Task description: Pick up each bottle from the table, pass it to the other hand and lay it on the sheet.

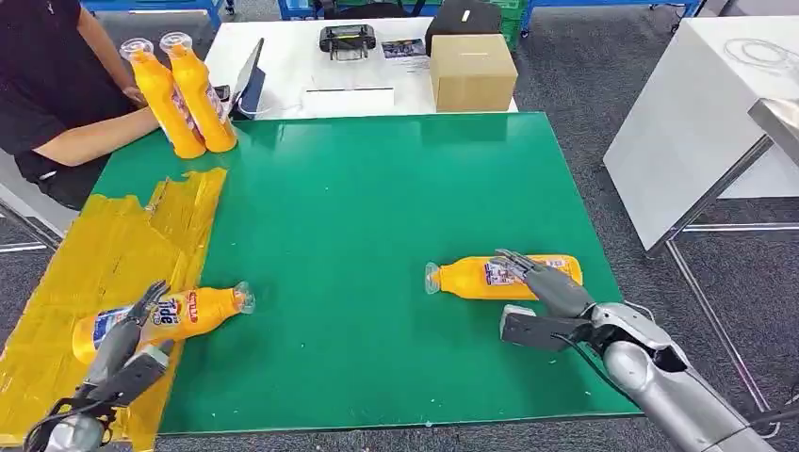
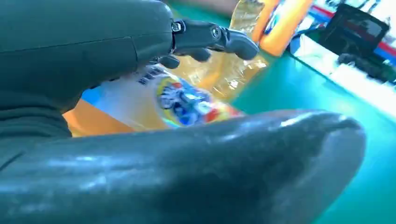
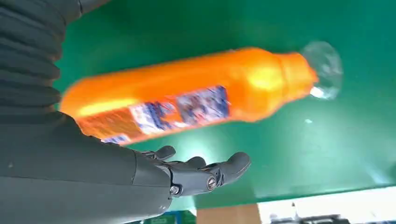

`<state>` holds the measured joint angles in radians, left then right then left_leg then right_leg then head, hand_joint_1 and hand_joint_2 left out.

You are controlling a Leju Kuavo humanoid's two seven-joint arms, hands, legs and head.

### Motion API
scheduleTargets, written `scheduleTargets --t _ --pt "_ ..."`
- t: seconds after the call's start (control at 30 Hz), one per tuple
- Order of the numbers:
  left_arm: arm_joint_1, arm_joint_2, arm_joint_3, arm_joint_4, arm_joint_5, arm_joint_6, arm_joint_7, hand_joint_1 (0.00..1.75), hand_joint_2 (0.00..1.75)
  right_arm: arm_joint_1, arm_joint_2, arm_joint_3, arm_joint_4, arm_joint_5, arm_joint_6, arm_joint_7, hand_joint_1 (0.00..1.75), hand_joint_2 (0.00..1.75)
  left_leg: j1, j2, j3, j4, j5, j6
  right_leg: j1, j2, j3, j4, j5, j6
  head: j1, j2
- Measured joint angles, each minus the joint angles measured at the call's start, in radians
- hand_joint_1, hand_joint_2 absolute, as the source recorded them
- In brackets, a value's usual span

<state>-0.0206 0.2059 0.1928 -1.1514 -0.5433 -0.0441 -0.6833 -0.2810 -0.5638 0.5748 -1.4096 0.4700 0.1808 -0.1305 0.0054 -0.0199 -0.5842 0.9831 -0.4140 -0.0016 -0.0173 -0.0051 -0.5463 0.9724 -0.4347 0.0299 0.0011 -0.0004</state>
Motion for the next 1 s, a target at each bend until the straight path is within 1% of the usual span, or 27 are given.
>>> scheduleTargets --t 0.07,0.17,0.33,0.63,1.0 --pt "0.006 -0.028 0.042 -0.038 0.094 -0.091 -0.008 0.0 0.0 0.022 -0.004 -0.023 -0.005 0.016 0.0 -0.001 0.0 1.75 0.0 0.0 -0.001 0.0 0.0 0.0 0.0 0.0 -0.002 0.0 0.0 0.0 0.0 0.0" --pt "0.018 -0.061 0.079 -0.081 0.163 -0.159 -0.012 0.0 0.0 0.035 -0.003 -0.046 -0.005 0.03 0.0 -0.001 0.0 1.75 0.0 0.002 -0.003 0.0 0.0 0.0 0.0 0.001 -0.004 0.0 0.0 0.0 -0.001 0.0" --pt "0.034 -0.114 0.102 -0.154 0.289 -0.286 -0.012 0.0 0.0 0.003 0.023 -0.07 0.059 0.077 -0.014 0.011 0.0 1.75 0.0 0.002 -0.005 0.0 0.0 0.0 0.0 0.001 -0.005 0.0 0.0 0.0 0.0 0.0" --pt "0.048 -0.148 0.098 -0.244 0.337 -0.322 0.007 0.0 0.0 -0.066 0.06 -0.091 0.191 0.124 -0.041 0.011 0.0 1.75 0.0 0.002 -0.007 0.0 0.0 0.0 0.0 0.001 -0.008 0.0 0.0 0.0 0.0 0.0" --pt "0.05 -0.16 0.098 -0.258 0.358 -0.33 0.009 0.0 0.0 -0.146 0.098 -0.083 0.28 0.147 -0.026 0.024 0.0 1.75 0.0 0.003 -0.008 0.0 0.0 0.0 0.0 0.001 -0.009 0.0 0.0 0.0 -0.001 0.0"
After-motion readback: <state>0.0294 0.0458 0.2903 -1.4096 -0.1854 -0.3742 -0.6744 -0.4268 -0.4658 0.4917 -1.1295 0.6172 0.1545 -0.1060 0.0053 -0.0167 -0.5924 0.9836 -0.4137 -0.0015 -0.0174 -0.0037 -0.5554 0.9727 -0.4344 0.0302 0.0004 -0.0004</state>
